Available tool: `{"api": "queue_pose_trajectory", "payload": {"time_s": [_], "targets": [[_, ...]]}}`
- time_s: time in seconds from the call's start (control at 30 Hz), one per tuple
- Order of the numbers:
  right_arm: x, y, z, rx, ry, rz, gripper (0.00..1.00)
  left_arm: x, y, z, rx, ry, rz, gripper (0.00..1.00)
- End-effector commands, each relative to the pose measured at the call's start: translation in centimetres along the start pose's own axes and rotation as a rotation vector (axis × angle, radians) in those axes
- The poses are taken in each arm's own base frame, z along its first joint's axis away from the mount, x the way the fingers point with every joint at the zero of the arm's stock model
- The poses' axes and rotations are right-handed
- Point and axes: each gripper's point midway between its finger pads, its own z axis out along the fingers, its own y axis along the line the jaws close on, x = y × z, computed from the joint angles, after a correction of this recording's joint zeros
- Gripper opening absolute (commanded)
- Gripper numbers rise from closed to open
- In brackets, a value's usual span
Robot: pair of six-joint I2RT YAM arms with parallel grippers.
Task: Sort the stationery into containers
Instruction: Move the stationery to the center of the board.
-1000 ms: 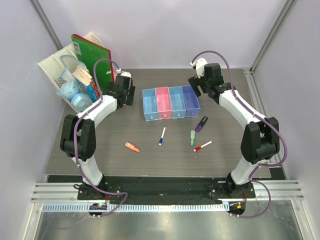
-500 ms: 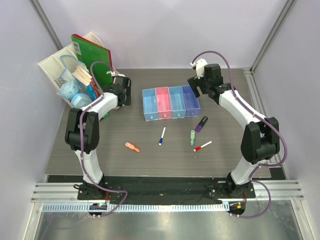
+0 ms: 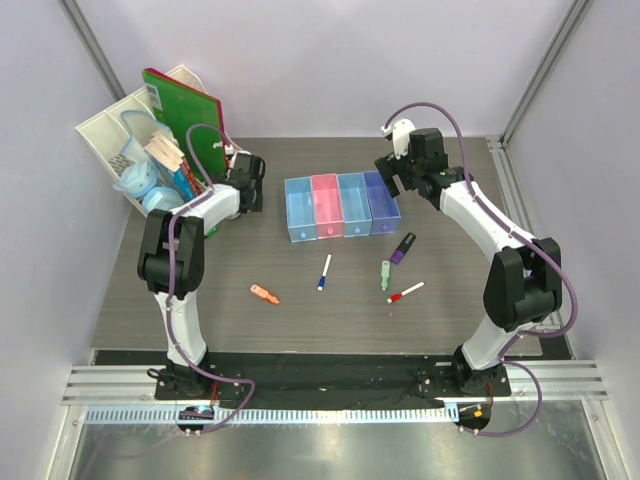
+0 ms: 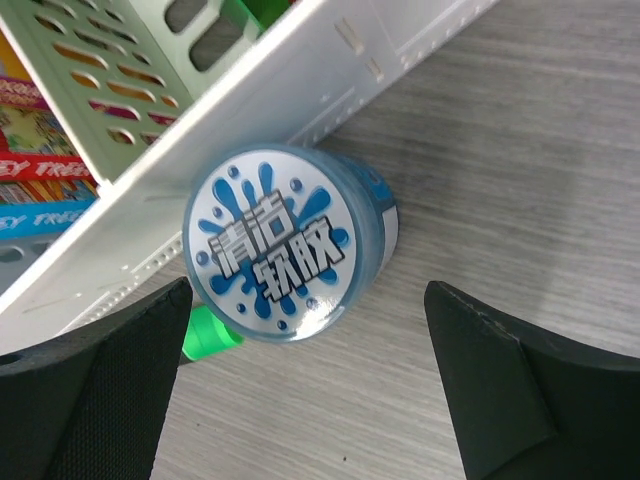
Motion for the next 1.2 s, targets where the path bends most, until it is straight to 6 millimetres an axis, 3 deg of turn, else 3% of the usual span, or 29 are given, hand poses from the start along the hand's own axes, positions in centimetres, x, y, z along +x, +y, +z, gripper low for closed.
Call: {"api": "queue_pose_trajectory", "payload": {"time_s": [0.0,0.4,0.47,0.5,0.6,0.87,1.17], "targets": [[-1.8,-0.4,-1.6,-0.003,-0.063,0.030,1.00,-3.3,0.6,0.2,-0.040,-0.100,-0.059,0.98],[-1.2,0.3,-1.5,-0.025,-0.053,0.035,1.00,-3.4,0.8,1.8,-0.081,-0.108,-0.038,0.95],[-1.2,0.3,-1.6,-0.023,-0.054,0.037,1.00,-3.7,0.6,2.0,-0.080,-0.104,-0.037,0.89],[-1.2,0.5,-1.6,-0.028,-0.054,0.035,1.00,-3.5,0.7,2.2,-0.083,-0.095,-0.033,0.76],[-1.4,0.6,-1.9,-0.031,-0.061,0.036,1.00,-3.6,0.5,2.4,-0.069,-0.085,-0.032,0.60],[-1.7,1.0,-2.3,-0.033,-0.069,0.031,1.00,-3.5,-0.6,2.7,-0.011,-0.060,0.000,0.58],[-1.9,1.1,-3.0,-0.032,-0.077,0.024,1.00,-1.4,-2.8,1.2,0.165,0.012,0.064,0.44]]}}
